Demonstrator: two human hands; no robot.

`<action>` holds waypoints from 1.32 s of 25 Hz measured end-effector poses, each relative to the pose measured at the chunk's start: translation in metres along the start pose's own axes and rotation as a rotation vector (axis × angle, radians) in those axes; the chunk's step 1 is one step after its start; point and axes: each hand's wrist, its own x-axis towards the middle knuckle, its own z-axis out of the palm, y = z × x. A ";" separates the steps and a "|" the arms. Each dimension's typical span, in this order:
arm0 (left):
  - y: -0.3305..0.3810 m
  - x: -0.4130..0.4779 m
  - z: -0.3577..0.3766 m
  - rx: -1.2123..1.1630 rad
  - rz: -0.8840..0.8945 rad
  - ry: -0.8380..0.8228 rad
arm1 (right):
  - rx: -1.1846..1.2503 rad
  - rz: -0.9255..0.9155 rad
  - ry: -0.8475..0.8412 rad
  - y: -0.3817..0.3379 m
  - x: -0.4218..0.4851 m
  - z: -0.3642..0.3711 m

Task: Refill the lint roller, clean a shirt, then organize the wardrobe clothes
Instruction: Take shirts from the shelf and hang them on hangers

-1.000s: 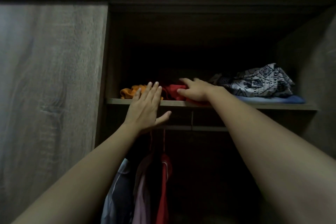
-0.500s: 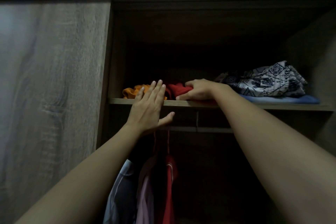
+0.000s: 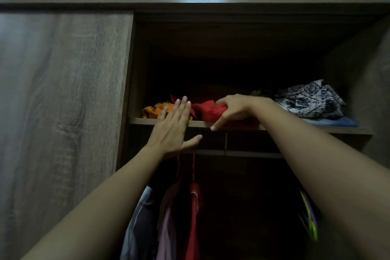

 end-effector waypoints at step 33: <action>0.269 0.026 -0.096 -1.122 0.390 0.173 | -0.522 0.113 0.282 0.140 -0.272 -0.076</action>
